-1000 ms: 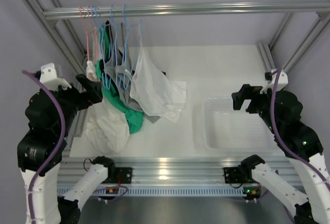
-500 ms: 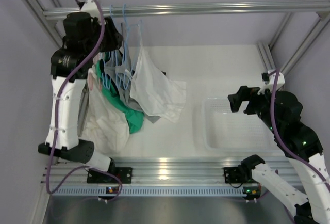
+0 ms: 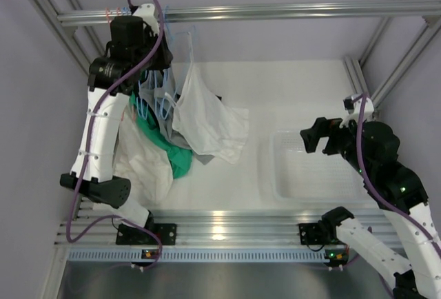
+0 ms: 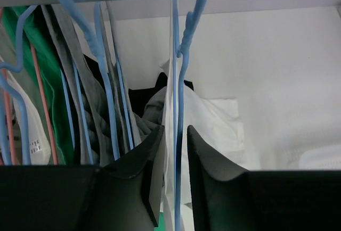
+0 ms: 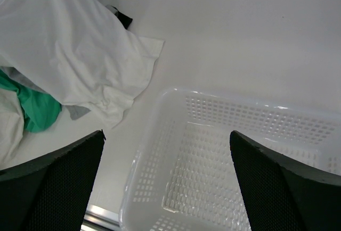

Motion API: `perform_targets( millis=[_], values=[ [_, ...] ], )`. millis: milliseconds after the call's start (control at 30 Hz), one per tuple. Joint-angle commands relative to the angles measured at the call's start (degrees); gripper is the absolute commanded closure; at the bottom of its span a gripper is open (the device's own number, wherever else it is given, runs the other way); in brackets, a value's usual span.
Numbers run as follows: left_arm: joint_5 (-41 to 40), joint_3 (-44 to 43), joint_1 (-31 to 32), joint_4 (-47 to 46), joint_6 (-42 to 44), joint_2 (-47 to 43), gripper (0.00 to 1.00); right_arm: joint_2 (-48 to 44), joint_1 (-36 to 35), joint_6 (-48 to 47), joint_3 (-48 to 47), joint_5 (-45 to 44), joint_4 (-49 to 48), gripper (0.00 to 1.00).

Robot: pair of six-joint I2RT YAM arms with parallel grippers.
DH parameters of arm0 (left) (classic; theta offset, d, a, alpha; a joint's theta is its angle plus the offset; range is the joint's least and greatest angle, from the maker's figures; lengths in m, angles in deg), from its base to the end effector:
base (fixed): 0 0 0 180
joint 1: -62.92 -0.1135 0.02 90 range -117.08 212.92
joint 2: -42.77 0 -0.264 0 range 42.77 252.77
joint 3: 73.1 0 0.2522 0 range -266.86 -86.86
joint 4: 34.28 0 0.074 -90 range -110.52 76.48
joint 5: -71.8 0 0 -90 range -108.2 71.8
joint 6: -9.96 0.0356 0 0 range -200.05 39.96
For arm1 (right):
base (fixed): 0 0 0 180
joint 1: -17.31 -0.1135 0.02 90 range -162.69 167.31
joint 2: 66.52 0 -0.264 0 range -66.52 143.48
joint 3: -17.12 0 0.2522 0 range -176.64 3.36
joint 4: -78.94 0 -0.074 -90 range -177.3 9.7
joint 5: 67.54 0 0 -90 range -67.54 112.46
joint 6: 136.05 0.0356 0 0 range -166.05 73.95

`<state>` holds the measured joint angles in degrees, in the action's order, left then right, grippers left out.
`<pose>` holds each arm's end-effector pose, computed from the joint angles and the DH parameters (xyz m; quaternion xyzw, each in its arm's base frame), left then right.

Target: Remove the tank top from the hanger

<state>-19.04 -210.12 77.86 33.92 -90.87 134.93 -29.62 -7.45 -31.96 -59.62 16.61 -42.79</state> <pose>0.2990 -0.0792 0.5118 0.0259 0.8351 -0.1166 0.5370 0.0981 0.0412 0.3990 -0.0456 0.8094 0.1552 0.5645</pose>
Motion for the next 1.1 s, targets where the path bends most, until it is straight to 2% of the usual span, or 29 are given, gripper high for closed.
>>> perform_targets(
  millis=[0, 167, 267, 300, 333, 400, 767, 933, 1067],
  values=[
    [-1.09, 0.92, 0.53, -1.79, 1.07, -1.89, 0.73, 0.97, -0.91, -0.38, 0.05, 1.71, -2.67, 0.01],
    [0.58, 6.17, 0.88, -3.71, 1.16, -3.47, 0.73, 1.06, -1.0, -0.38, 0.4, 1.72, -2.76, 0.01],
    [0.31, 8.73, 1.41, -5.21, 0.99, -4.36, 0.76, 1.06, -0.91, -0.2, 1.02, 1.98, -3.03, 0.01],
    [-0.38, 9.61, 1.58, -5.3, 0.81, -4.44, 0.79, 0.98, -1.0, -0.2, 1.37, 2.15, -3.03, 0.01],
    [-0.74, 9.97, 1.76, -5.3, 0.64, -4.62, 0.91, 1.06, -1.0, -0.11, 1.46, 2.33, -3.03, 0.01],
    [-1.53, 10.23, 1.94, -5.48, 0.46, -4.71, 1.0, 0.98, -1.0, -0.02, 1.72, 2.42, -3.12, 0.01],
    [-2.15, 4.79, 3.08, -7.85, -0.42, -6.82, 1.0, 1.24, -1.0, 0.33, 3.48, 2.86, -4.61, 0.01],
    [-0.48, 4.7, 3.17, -9.43, -0.94, -7.43, 1.0, 1.85, -1.0, -0.2, 3.3, 1.98, -4.79, 0.01],
    [2.75, 7.85, 3.25, -9.35, -2.35, -10.06, 1.0, 2.2, -1.0, -0.2, 3.48, 2.15, -5.92, 0.01]
  ],
)
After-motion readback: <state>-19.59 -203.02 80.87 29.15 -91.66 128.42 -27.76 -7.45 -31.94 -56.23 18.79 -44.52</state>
